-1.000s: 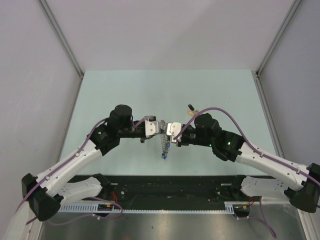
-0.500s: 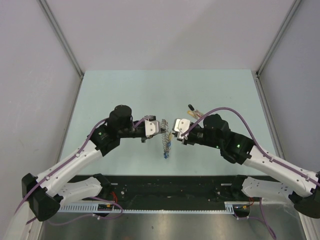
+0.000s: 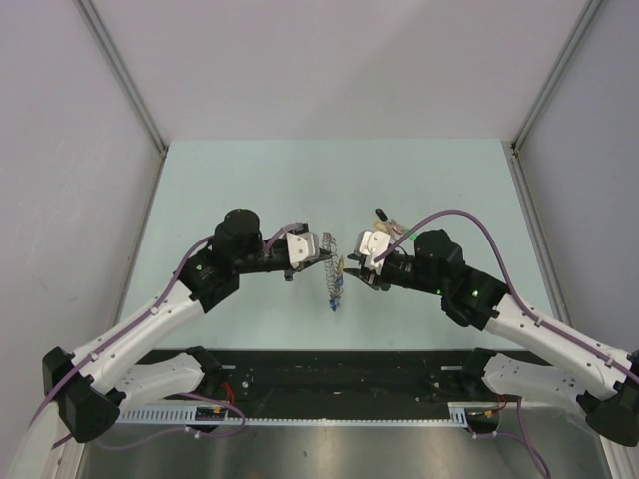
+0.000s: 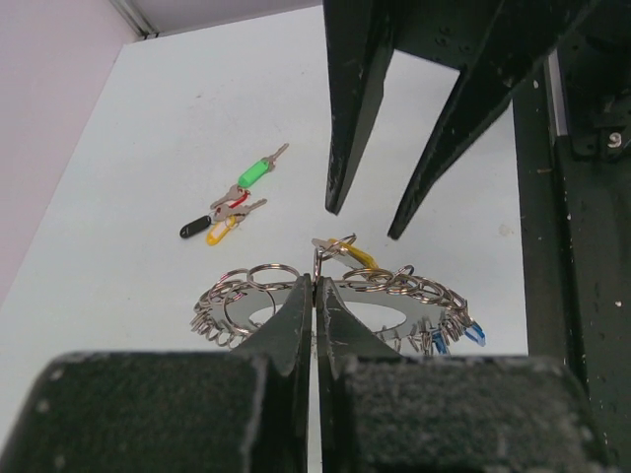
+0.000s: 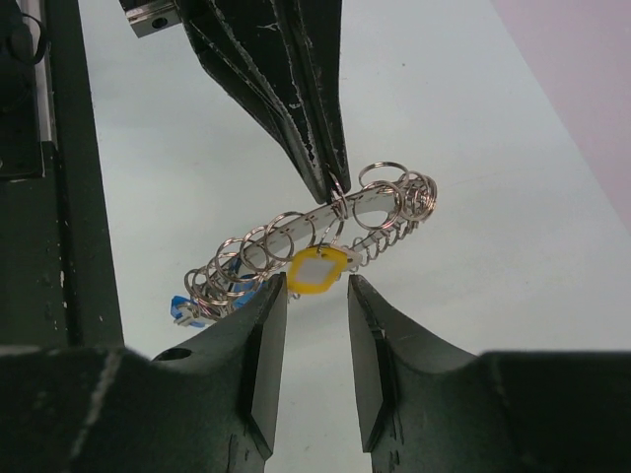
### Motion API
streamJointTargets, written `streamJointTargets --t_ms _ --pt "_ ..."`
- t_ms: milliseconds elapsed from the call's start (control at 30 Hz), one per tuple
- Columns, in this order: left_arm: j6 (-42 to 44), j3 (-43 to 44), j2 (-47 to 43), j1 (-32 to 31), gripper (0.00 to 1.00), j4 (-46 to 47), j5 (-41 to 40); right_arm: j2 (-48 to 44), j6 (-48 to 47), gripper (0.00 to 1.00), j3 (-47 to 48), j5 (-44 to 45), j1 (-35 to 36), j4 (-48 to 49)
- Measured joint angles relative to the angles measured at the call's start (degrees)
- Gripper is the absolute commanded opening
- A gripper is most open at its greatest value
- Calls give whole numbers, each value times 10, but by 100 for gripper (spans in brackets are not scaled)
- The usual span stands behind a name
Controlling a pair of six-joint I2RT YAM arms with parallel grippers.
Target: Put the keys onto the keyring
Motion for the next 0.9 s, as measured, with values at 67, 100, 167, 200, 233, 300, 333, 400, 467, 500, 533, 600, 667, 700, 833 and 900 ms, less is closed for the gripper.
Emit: streamJointTargets --t_ms 67,100,167,200,233,300,333,400,467,500,533,600,667,700,833,900 --pt "-16 -4 0 0 0 16 -2 -1 5 36 -10 -1 0 19" --pt "-23 -7 0 0 0 23 -3 -2 6 36 -16 0 0 28" --pt "-39 -10 2 0 0 33 -5 -6 8 36 -26 1 0 45" --pt "-45 -11 3 0 0 37 -7 -7 8 36 -28 2 0 52" --pt "-53 -13 5 0 0 43 -8 -7 8 35 -29 3 -1 57" --pt "-64 -16 8 0 0 53 -10 -8 9 34 -32 5 -1 75" --pt "-70 -17 10 0 0 60 -11 -8 11 34 -34 5 -1 85" --pt "-78 -18 12 0 0 68 -11 -8 15 33 -37 7 -2 101" --pt "-84 -19 12 0 0 72 -13 -8 17 32 -38 8 -3 111" --pt "-85 -19 12 0 0 74 -13 -8 18 30 -38 8 -4 115" --pt "-88 -19 12 0 0 77 -14 -8 18 29 -38 8 -5 118" --pt "-92 -19 12 0 0 83 -15 -7 19 25 -38 8 -9 123" --pt "-95 -19 12 0 0 89 -15 -5 19 23 -38 9 -12 124" --pt "-96 -19 12 0 0 90 -15 -4 19 22 -38 9 -15 124" --pt "-98 -21 12 0 0 95 -15 -1 19 19 -38 8 -21 124" --pt "-98 -25 12 0 0 96 -15 0 19 18 -39 8 -23 124"
